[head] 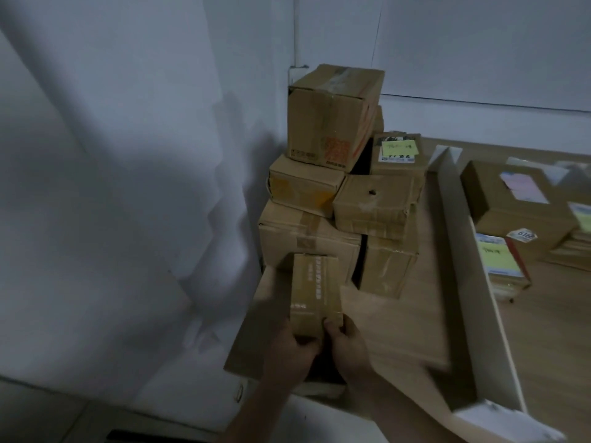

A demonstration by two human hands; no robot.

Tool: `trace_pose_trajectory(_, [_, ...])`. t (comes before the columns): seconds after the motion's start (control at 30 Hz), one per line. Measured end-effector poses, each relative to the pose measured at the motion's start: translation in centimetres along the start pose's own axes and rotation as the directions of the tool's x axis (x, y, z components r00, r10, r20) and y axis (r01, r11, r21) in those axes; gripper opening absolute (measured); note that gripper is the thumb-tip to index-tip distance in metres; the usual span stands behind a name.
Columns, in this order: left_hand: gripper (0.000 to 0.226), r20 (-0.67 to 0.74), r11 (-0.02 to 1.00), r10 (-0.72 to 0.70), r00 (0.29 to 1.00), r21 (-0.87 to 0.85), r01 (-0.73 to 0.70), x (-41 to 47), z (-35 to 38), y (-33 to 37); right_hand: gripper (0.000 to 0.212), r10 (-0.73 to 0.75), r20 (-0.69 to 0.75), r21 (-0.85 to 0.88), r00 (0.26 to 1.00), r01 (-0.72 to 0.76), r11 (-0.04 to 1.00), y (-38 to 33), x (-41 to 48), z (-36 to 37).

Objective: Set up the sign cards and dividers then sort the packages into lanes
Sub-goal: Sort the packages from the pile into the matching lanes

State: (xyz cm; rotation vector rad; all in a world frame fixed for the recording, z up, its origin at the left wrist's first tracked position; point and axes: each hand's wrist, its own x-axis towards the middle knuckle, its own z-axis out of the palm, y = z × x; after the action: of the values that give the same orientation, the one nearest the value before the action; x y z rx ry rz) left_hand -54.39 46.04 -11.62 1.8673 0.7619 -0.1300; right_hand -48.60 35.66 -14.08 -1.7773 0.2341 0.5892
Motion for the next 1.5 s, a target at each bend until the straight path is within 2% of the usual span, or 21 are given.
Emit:
trace_pose_trajectory(0.07, [0.044,-0.055,1.000,0.006,0.998,0.017,-0.006,-0.3,0.0,0.7,0.027,0.067,0.002,0.057,0.998,-0.067,0.996,-0.4,-0.2,-0.5])
trace_pose_trajectory(0.17, [0.028,-0.080,0.996,0.087,0.993,0.035,-0.084,-0.6,0.0,1.4,0.026,0.168,0.020,0.180,0.986,-0.169,0.969,0.3,0.0,-1.2])
trace_pose_trajectory(0.23, [0.030,-0.067,0.985,0.157,0.985,0.088,-0.150,-0.6,0.3,1.3,0.033,0.175,-0.018,0.197,0.984,-0.168,0.966,2.2,1.3,-1.2])
trace_pose_trajectory(0.37, [0.036,-0.019,0.938,0.240,0.971,0.260,-0.227,-0.3,1.7,-0.1,0.036,0.130,-0.180,0.090,0.975,-0.115,0.989,2.2,1.3,-1.8])
trace_pose_trajectory(0.47, [0.035,-0.033,0.920,0.263,0.964,0.308,-0.241,-0.1,2.5,-0.9,0.034,0.108,-0.181,0.100,0.977,-0.091,0.991,1.6,1.2,-2.4])
trace_pose_trajectory(0.53, [0.043,-0.057,0.919,0.276,0.959,0.306,-0.247,0.0,2.9,-1.2,0.033,0.117,-0.175,0.100,0.978,-0.101,0.990,1.2,1.0,-2.8])
trace_pose_trajectory(0.7, [0.066,-0.090,0.967,0.171,0.981,0.206,-0.150,0.4,3.0,-1.4,0.029,0.158,-0.184,0.152,0.970,-0.131,0.980,1.2,0.8,-3.6])
trace_pose_trajectory(0.87, [0.086,0.024,0.994,0.020,1.000,0.107,-0.023,0.8,2.4,-2.0,0.033,0.138,-0.163,0.167,0.977,-0.110,0.980,1.7,1.3,-3.2])
trace_pose_trajectory(0.93, [0.083,0.053,0.995,0.003,0.999,0.104,-0.009,1.0,2.3,-2.2,0.036,0.149,-0.151,0.149,0.977,-0.127,0.981,1.7,1.2,-3.1])
trace_pose_trajectory(1.0, [0.076,0.063,0.996,-0.015,0.998,0.093,0.009,1.0,2.3,-2.1,0.030,0.147,-0.132,0.135,0.980,-0.129,0.982,1.5,0.8,-3.1])
trace_pose_trajectory(1.2, [0.047,-0.004,0.993,-0.115,0.993,-0.035,0.115,0.6,2.6,-1.5,0.043,0.124,-0.151,0.087,0.981,-0.112,0.990,1.2,-0.6,-3.2])
trace_pose_trajectory(1.3, [0.035,-0.050,0.987,-0.128,0.991,-0.109,0.122,-0.3,2.5,-1.0,0.057,0.114,-0.142,0.058,0.983,-0.107,0.993,1.1,-1.5,-3.5])
trace_pose_trajectory(1.4, [0.033,-0.097,0.980,-0.132,0.986,-0.159,0.116,-1.7,2.1,-0.1,0.075,0.093,-0.143,0.072,0.985,-0.083,0.994,1.5,-2.0,-3.8])
trace_pose_trajectory(1.5, [0.035,-0.167,0.982,-0.117,0.979,-0.166,0.089,-3.2,1.7,0.5,0.064,0.077,-0.106,0.081,0.991,-0.068,0.994,1.1,-3.1,-4.2])
